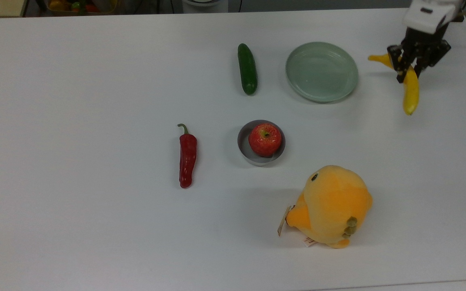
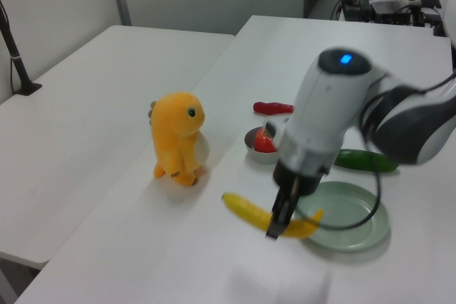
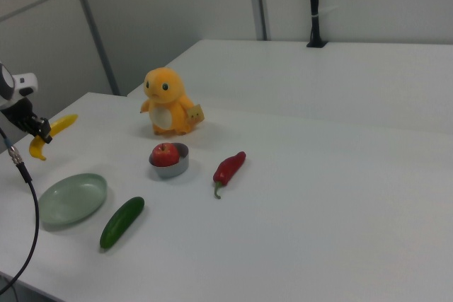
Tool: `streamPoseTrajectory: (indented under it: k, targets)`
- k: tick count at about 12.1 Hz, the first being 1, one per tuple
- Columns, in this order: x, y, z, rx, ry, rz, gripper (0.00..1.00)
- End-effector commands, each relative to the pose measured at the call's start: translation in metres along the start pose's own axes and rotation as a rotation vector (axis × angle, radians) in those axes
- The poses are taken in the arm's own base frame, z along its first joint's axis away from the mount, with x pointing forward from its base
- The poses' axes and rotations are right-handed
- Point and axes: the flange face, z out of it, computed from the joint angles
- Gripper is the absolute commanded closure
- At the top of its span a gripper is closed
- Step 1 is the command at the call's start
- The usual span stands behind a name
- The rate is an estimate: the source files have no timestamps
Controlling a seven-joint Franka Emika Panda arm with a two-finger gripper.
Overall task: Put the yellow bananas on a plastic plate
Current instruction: 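Carry the banana over the green plate and release it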
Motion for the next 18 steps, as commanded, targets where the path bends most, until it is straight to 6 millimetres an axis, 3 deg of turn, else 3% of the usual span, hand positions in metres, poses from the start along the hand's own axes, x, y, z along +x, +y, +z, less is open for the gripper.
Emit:
streamPoseTrajectory:
  k: [1,4,7,8,9,10,15,18]
  targets:
    - [-0.04,0.051,-0.023,-0.052,-0.062,-0.041,0.67]
    - [-0.064,0.091,-0.007,-0.11,-0.126,-0.079,0.67]
    - [-0.077,0.111,0.009,-0.152,-0.175,-0.092,0.66]
    - [-0.078,0.112,0.013,-0.159,-0.187,-0.095,0.53]
    - [-0.077,0.115,0.014,-0.165,-0.194,-0.092,0.1]
    - [-0.075,0.116,0.015,-0.168,-0.196,-0.091,0.0]
    - [-0.068,0.124,0.008,-0.175,-0.193,-0.074,0.0]
    - [-0.06,0.142,-0.007,-0.226,-0.226,-0.054,0.0]
